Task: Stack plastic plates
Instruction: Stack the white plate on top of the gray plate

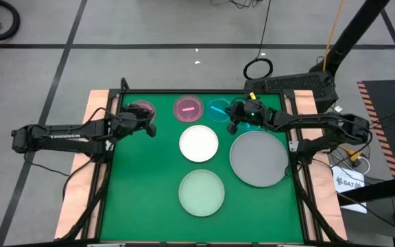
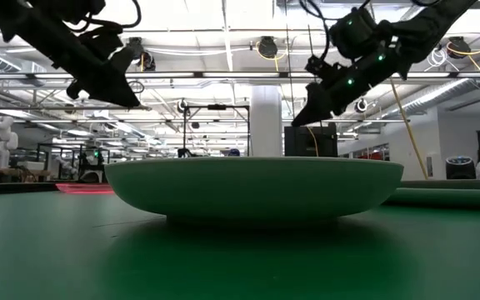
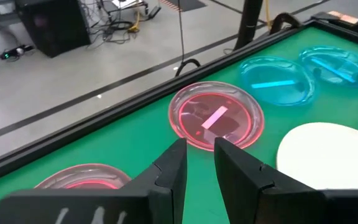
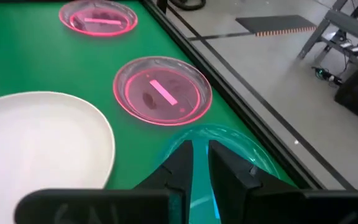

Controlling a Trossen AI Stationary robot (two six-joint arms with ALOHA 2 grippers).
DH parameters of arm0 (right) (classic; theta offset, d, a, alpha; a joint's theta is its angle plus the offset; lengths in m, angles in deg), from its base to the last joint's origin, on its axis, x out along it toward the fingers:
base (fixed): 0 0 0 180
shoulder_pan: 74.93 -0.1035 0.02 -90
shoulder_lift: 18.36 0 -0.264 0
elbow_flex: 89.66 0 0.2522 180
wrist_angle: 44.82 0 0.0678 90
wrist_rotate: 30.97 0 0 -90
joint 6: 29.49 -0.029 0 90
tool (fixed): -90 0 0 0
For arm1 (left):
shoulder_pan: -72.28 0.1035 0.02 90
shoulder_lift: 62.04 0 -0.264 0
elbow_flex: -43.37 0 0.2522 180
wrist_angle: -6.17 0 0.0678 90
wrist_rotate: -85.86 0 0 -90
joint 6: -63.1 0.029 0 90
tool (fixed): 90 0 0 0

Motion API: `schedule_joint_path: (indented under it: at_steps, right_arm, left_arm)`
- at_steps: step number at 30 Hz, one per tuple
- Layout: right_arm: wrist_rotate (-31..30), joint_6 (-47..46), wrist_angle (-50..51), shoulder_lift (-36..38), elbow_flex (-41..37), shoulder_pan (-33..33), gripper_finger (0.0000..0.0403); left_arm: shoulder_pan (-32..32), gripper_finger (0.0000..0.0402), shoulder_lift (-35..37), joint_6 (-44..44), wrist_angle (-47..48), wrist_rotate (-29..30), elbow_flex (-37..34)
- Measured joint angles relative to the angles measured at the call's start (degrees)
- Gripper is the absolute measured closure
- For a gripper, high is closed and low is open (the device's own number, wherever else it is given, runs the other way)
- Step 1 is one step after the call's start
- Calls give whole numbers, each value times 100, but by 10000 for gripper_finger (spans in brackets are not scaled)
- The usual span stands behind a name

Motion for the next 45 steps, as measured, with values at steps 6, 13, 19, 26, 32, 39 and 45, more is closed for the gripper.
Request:
schedule_joint_path:
  at_steps: [6,13,19,26,32,39,45]
  right_arm:
    - [1,10,-188,-357,0,149,355]
    - [4,340,-189,-32,-7,286,355]
    - [333,237,-185,710,-7,223,355]
    - [1302,-897,14,977,-4,-14,355]
    - [1357,-1576,-214,598,-4,-597,355]
    - [887,-2078,-425,-232,385,-1027,355]
    - [687,-2526,1287,-1013,1595,-1076,355]
  left_arm:
    - [174,314,-76,-13,65,1,0]
    - [490,314,-473,-20,-186,-4,0]
    - [455,314,-851,-110,-978,-531,0]
    - [85,314,-1223,-159,-1586,-827,0]
    - [-272,314,-1399,-104,-1705,-828,0]
    - [-422,314,-1394,370,-1712,-803,0]
    - [-375,314,-1347,1042,-1695,-779,-2]
